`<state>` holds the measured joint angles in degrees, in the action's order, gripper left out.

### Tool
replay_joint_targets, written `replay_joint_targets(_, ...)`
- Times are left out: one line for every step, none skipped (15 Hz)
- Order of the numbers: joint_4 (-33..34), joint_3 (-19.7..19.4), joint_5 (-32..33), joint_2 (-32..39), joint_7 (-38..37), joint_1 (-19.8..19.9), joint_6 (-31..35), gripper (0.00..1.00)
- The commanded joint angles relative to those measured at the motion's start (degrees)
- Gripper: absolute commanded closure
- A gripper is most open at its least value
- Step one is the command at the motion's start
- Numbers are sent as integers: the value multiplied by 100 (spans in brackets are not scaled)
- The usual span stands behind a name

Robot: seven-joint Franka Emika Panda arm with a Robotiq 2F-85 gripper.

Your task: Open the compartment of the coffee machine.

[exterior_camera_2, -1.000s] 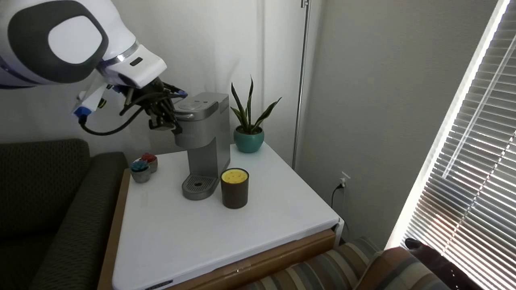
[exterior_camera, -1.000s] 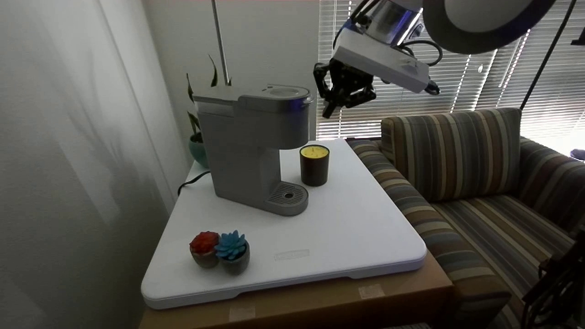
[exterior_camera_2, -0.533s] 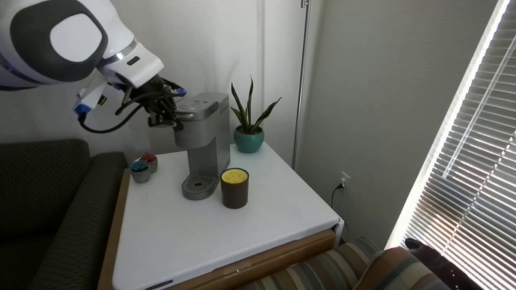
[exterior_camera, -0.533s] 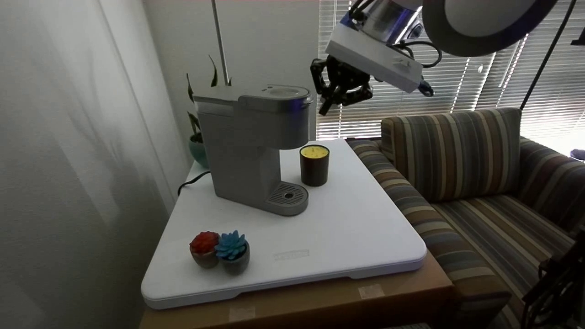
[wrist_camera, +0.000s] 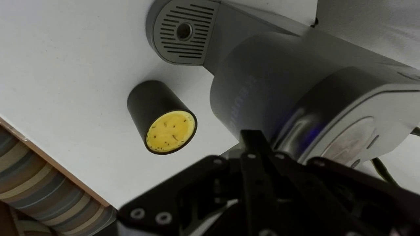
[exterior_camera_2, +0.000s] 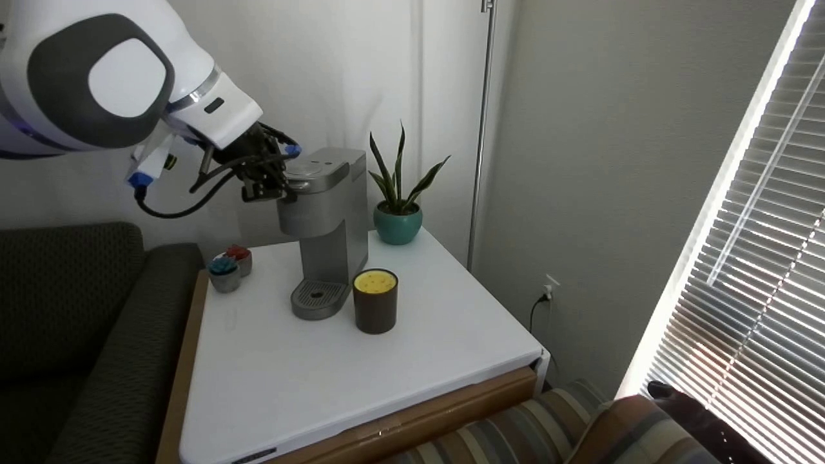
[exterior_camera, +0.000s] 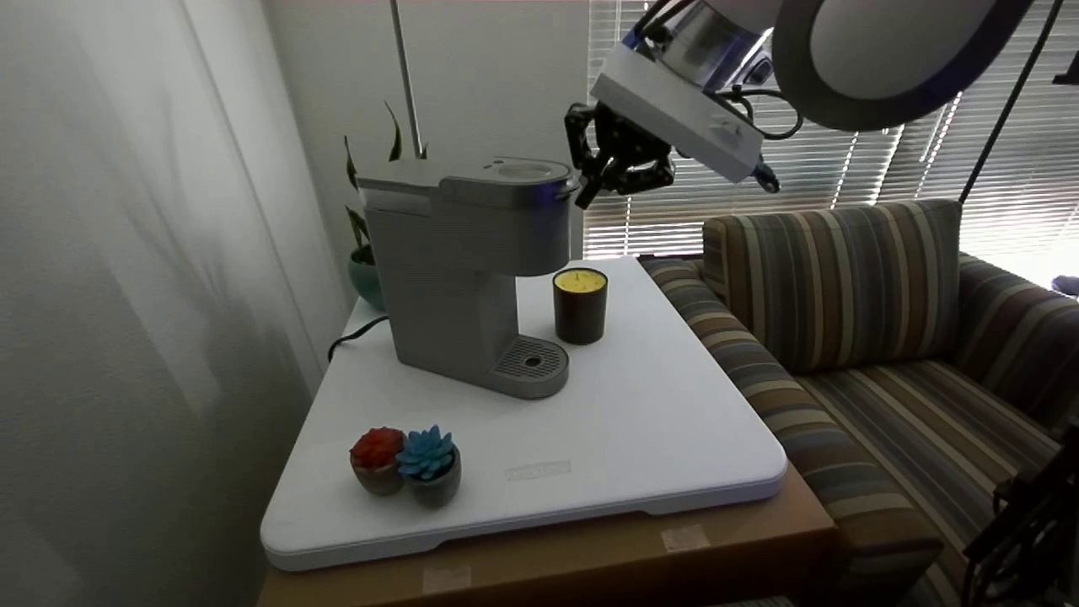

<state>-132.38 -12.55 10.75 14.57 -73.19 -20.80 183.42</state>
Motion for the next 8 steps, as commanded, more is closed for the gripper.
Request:
replay_joint_targets(-52,54,-72,92,-65,85,341,100)
replay_joint_targets(-57,17,-55,74,-80,58,370,100)
replay_joint_targets(-58,-29,-46,51,-96,22,358,100)
replay_joint_targets(-62,-84,-26,16,-99,-18,356,100)
replay_joint_targets(-62,-128,-13,-14,-102,-51,372,100)
replay_joint_targets(-58,-191,4,-37,-99,-100,381,100)
replay_joint_targets(-37,-307,28,-55,-98,-196,340,100)
replay_joint_targets(-14,-378,38,-68,-95,-260,314,100)
